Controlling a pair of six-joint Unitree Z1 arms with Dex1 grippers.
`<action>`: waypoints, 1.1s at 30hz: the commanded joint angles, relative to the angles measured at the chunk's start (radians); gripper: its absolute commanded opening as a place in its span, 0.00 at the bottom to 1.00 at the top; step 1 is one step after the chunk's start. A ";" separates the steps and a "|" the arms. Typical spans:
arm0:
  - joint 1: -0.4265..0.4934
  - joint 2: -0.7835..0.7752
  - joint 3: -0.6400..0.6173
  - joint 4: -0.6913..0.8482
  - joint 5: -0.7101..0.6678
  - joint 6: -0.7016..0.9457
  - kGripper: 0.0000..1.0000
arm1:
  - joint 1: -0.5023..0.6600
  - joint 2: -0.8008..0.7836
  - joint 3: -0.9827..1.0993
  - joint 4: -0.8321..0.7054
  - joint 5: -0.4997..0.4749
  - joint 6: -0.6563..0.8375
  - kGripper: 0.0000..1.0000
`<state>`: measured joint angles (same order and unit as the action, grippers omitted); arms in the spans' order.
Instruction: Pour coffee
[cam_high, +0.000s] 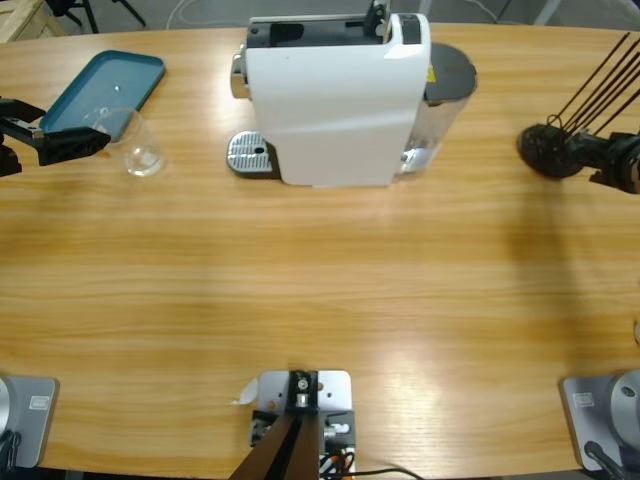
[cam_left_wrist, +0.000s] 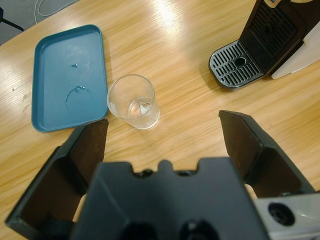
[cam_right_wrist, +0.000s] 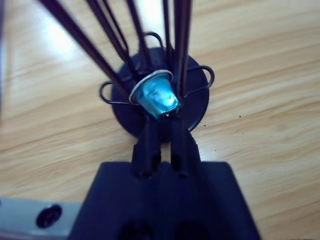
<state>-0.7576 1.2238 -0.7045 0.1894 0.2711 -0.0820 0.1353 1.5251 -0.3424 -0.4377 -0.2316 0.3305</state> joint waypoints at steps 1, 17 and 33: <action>-0.009 0.028 0.025 -0.014 -0.021 -0.009 0.94 | 0.044 -0.169 0.007 0.149 0.009 -0.003 0.00; -0.009 0.021 0.028 -0.016 -0.030 -0.010 0.94 | 0.058 -0.170 -0.084 0.241 0.050 0.034 0.36; -0.009 0.043 0.027 -0.024 -0.032 -0.010 0.94 | 0.041 -0.018 -0.047 0.139 0.032 0.082 0.35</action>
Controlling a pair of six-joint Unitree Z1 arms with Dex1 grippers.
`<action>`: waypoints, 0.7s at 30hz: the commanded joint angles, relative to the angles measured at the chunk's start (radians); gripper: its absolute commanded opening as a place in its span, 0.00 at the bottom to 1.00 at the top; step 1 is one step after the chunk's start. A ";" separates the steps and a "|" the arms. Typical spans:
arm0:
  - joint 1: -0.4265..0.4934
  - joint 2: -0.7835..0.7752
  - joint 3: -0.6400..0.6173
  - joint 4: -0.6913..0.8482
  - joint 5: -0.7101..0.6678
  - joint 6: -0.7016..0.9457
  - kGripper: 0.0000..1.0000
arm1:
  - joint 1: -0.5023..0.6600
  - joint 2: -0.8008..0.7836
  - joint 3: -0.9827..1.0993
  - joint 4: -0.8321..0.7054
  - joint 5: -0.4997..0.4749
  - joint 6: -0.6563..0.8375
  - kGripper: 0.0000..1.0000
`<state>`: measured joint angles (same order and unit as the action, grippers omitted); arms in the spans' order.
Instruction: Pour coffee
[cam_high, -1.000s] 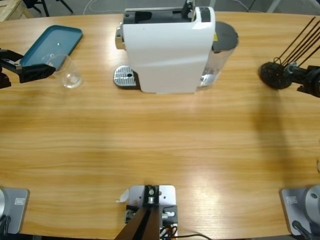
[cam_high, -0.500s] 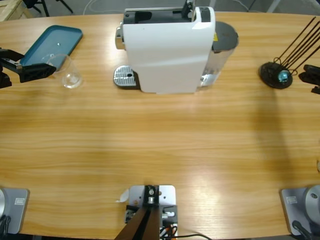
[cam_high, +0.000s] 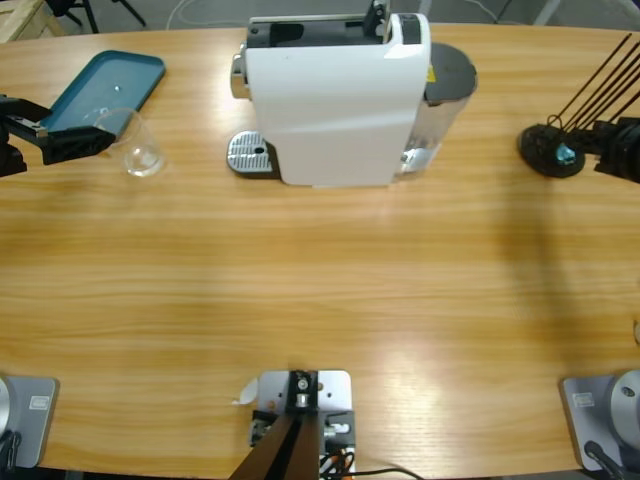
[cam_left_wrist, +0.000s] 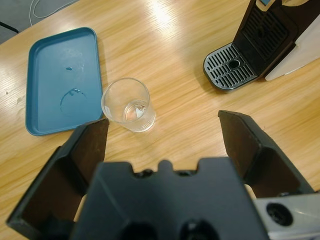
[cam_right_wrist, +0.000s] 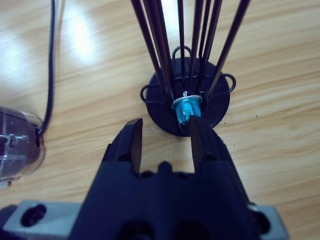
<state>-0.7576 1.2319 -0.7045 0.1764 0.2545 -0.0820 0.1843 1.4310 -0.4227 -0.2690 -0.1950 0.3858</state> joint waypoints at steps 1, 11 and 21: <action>-0.009 0.035 0.027 -0.011 -0.015 -0.010 0.94 | -0.012 0.085 0.034 -0.033 -0.004 0.028 0.35; -0.009 0.043 0.027 -0.011 -0.015 -0.010 0.94 | -0.029 0.146 0.036 -0.088 -0.005 0.030 0.34; -0.009 0.049 0.025 -0.011 -0.015 -0.010 0.95 | -0.055 0.165 0.039 -0.095 -0.013 0.029 0.33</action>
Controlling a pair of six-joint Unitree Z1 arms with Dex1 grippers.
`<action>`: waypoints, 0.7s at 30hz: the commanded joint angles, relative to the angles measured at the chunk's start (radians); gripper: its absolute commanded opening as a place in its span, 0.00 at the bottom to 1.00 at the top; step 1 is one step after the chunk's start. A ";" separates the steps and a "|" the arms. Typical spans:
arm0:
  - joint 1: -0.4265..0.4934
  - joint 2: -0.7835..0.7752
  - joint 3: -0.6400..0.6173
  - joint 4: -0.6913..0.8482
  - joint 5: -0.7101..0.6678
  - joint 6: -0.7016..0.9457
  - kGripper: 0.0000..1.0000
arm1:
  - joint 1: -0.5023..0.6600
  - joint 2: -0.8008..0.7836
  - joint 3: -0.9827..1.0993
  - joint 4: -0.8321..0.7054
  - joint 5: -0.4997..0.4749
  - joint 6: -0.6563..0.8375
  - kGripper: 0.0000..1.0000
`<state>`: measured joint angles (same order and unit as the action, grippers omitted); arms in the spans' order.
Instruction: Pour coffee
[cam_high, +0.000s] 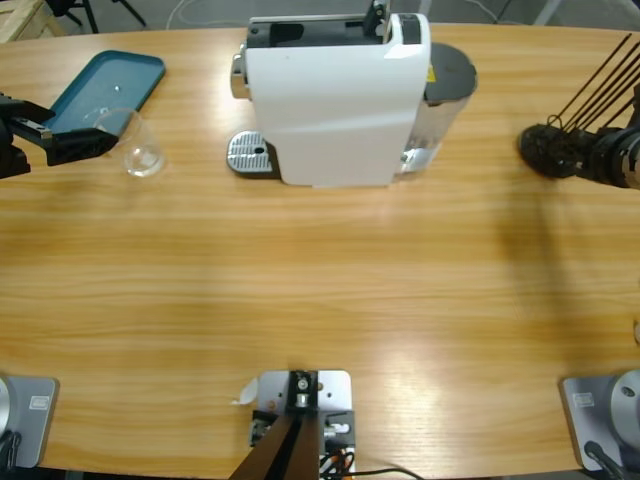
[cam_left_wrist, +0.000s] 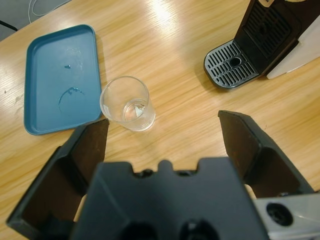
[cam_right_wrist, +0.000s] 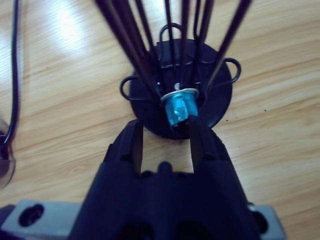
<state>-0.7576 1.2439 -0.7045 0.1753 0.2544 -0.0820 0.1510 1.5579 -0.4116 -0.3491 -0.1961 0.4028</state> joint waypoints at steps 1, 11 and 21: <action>-0.009 0.037 0.025 -0.010 -0.015 -0.010 0.95 | -0.022 0.040 0.028 -0.017 -0.011 0.012 0.33; -0.009 0.040 0.024 -0.010 -0.015 -0.009 0.95 | -0.024 0.048 0.031 -0.030 -0.031 0.011 0.30; -0.009 0.043 0.023 -0.010 -0.015 -0.008 0.95 | -0.024 0.022 0.039 -0.028 -0.044 0.011 0.30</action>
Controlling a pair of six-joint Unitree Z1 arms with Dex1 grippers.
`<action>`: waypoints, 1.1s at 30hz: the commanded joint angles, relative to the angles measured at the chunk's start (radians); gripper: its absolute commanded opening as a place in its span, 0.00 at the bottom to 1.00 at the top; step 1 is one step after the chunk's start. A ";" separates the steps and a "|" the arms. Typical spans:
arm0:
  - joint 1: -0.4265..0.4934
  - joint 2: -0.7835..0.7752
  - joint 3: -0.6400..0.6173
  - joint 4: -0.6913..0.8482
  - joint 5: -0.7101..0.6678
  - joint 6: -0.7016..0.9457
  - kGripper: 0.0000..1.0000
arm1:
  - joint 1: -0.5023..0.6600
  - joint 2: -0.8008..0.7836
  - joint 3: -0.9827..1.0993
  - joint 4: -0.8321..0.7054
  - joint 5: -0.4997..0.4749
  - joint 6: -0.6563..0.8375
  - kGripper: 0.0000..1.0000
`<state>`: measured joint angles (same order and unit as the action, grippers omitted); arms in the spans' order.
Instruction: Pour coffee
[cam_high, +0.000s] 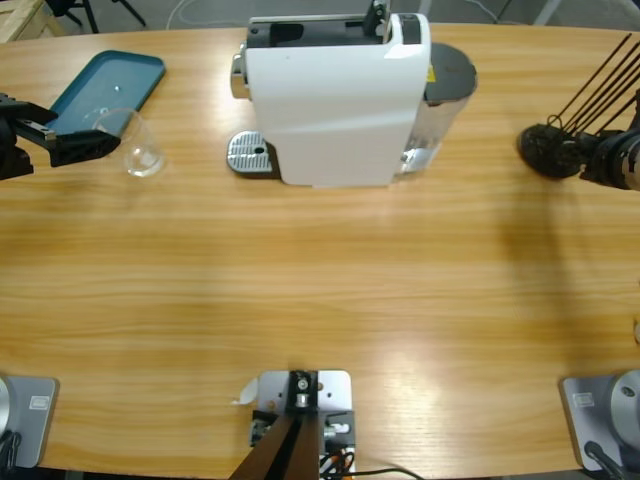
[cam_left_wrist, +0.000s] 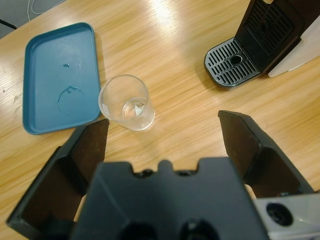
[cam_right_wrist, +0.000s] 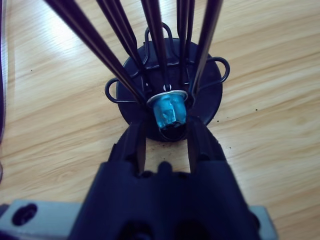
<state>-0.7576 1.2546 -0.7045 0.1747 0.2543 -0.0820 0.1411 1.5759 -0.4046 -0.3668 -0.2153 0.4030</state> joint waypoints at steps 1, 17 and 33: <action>-0.009 0.032 0.023 -0.009 -0.015 -0.008 0.95 | -0.014 0.006 0.032 -0.011 -0.026 0.010 0.30; -0.009 0.036 0.022 -0.009 -0.015 -0.008 0.95 | -0.014 0.040 0.020 -0.036 -0.026 0.005 0.30; -0.009 0.039 0.022 -0.009 -0.017 -0.008 0.95 | -0.014 0.052 0.021 -0.044 -0.030 0.005 0.41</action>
<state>-0.7576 1.2588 -0.7045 0.1746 0.2536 -0.0820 0.1410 1.5850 -0.3950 -0.3974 -0.2260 0.4030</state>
